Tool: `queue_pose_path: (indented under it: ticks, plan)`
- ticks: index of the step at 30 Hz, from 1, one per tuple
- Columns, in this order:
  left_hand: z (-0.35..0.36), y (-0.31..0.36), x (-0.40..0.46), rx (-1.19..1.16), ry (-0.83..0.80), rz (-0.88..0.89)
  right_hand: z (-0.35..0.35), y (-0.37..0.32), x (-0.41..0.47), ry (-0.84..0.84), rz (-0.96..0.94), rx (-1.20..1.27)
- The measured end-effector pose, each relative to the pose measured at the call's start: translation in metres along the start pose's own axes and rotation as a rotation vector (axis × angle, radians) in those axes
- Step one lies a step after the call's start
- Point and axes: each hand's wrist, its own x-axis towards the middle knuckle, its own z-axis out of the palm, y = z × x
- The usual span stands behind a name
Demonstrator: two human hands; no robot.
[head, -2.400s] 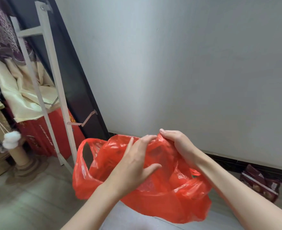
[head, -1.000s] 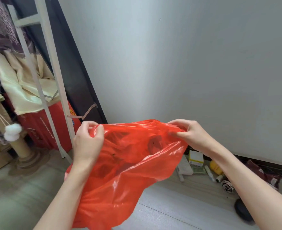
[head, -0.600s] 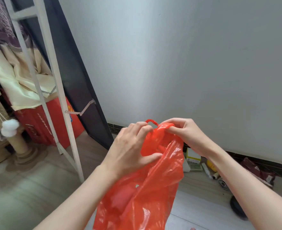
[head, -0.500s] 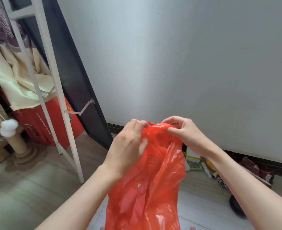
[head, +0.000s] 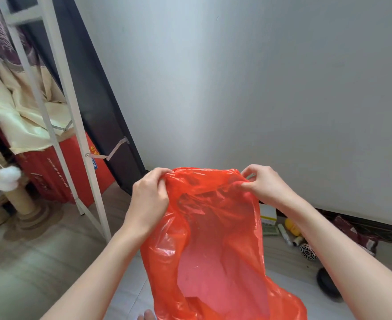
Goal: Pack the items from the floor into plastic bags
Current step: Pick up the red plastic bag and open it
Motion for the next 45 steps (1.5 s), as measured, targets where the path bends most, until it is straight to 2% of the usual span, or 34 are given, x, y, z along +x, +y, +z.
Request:
queue_pose_path:
  ticks: [5,7,9,11,13,17,20,24,26,31,33,35,36,39,41,45]
  plan:
    - [-0.003,-0.017,0.0,0.124,0.002,-0.194,-0.013,0.006,-0.004,-0.334,0.208,0.534]
    - [-0.006,-0.028,0.001,0.144,-0.02,-0.296,-0.018,0.01,-0.005,-0.412,0.235,0.592]
    - [-0.008,-0.034,0.0,0.138,-0.032,-0.347,-0.019,0.013,-0.006,-0.354,0.216,0.387]
    - [-0.009,-0.033,0.0,0.119,-0.03,-0.351,-0.017,0.011,-0.006,-0.2,0.149,0.177]
    - [-0.009,-0.028,0.0,0.09,-0.013,-0.337,-0.013,0.009,-0.004,-0.124,0.139,0.214]
    - [-0.007,-0.024,0.0,0.058,0.01,-0.295,-0.008,0.01,-0.002,-0.106,0.296,0.519]
    - [-0.008,-0.029,0.0,0.062,0.007,-0.299,-0.009,0.011,-0.003,-0.073,0.28,0.657]
    - [-0.007,-0.033,-0.001,0.061,-0.01,-0.313,-0.006,0.018,0.001,0.062,0.19,0.293]
    - [-0.007,-0.034,-0.001,0.05,-0.022,-0.286,-0.003,0.019,0.002,0.039,0.211,0.263]
    - [-0.008,-0.043,-0.003,0.08,-0.042,-0.239,-0.008,0.017,0.004,-0.195,0.365,0.862]
    - [-0.007,-0.049,-0.004,0.108,-0.026,-0.249,-0.009,0.018,0.006,-0.279,0.401,0.993]
    - [-0.007,-0.053,-0.004,0.138,0.0,-0.272,-0.007,0.016,0.006,-0.326,0.417,0.968]
    - [-0.007,-0.055,-0.004,0.159,0.001,-0.294,-0.006,0.014,0.006,-0.305,0.398,0.877]
    - [-0.006,-0.06,-0.005,0.208,-0.068,-0.374,-0.003,0.005,0.003,-0.161,0.217,0.433]
    - [-0.003,-0.055,-0.007,0.163,-0.13,-0.28,0.002,-0.001,0.001,-0.152,0.13,0.355]
    - [0.01,-0.014,-0.018,0.029,-0.365,0.223,0.016,-0.011,-0.005,-0.161,0.023,0.432]
